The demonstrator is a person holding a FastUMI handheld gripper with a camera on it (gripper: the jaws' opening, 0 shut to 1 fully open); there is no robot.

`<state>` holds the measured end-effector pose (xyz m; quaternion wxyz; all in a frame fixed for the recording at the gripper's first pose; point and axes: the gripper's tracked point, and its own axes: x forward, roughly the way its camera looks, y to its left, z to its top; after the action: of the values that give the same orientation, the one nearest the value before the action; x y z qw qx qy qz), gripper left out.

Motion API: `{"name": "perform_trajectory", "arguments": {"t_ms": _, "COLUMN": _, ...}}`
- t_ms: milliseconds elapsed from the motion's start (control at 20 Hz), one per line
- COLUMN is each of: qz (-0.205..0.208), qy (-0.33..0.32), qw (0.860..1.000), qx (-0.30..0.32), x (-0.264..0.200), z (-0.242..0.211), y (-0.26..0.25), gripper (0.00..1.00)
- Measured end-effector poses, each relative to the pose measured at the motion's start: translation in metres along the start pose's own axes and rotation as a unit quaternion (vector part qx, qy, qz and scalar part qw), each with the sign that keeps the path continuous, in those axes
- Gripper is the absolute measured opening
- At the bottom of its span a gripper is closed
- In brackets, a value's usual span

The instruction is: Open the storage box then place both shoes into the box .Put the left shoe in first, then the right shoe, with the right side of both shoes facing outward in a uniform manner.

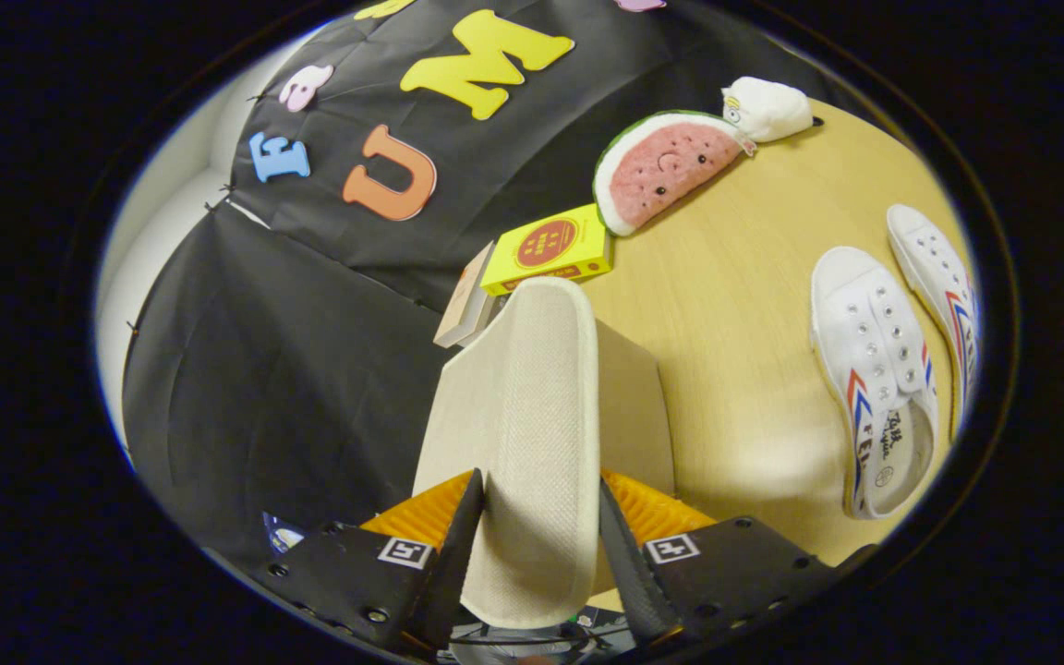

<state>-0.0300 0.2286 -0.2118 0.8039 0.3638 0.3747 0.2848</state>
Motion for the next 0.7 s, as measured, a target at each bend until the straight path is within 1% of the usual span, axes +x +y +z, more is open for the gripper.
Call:
{"name": "perform_trajectory", "arguments": {"t_ms": 100, "qz": -0.007, "qy": -0.001, "qw": 1.000, "qx": -0.010, "x": -0.010, "z": 0.003, "y": 0.002, "gripper": 0.60}}
{"name": "perform_trajectory", "arguments": {"t_ms": 150, "qz": -0.018, "qy": -0.008, "qw": 1.000, "qx": -0.017, "x": -0.012, "z": 0.005, "y": 0.001, "gripper": 0.55}}
{"name": "perform_trajectory", "arguments": {"t_ms": 200, "qz": -0.023, "qy": -0.020, "qw": 0.999, "qx": -0.014, "x": -0.017, "z": 0.015, "y": 0.002, "gripper": 0.38}}
{"name": "perform_trajectory", "arguments": {"t_ms": 250, "qz": -0.017, "qy": -0.015, "qw": 1.000, "qx": -0.011, "x": -0.015, "z": 0.015, "y": 0.007, "gripper": 0.22}}
{"name": "perform_trajectory", "arguments": {"t_ms": 300, "qz": -0.027, "qy": -0.014, "qw": 0.999, "qx": -0.015, "x": -0.023, "z": 0.014, "y": 0.011, "gripper": 0.05}}
{"name": "perform_trajectory", "arguments": {"t_ms": 350, "qz": -0.020, "qy": -0.017, "qw": 0.999, "qx": -0.018, "x": -0.011, "z": 0.021, "y": 0.012, "gripper": 0.05}}
{"name": "perform_trajectory", "arguments": {"t_ms": 400, "qz": -0.022, "qy": -0.014, "qw": 0.999, "qx": -0.025, "x": -0.030, "z": 0.019, "y": 0.022, "gripper": 0.02}}
{"name": "perform_trajectory", "arguments": {"t_ms": 450, "qz": -0.022, "qy": -0.017, "qw": 0.999, "qx": -0.033, "x": -0.030, "z": 0.020, "y": 0.032, "gripper": 0.00}}
{"name": "perform_trajectory", "arguments": {"t_ms": 700, "qz": 0.004, "qy": -0.028, "qw": 0.997, "qx": -0.072, "x": -0.049, "z": 0.026, "y": 0.098, "gripper": 0.00}}
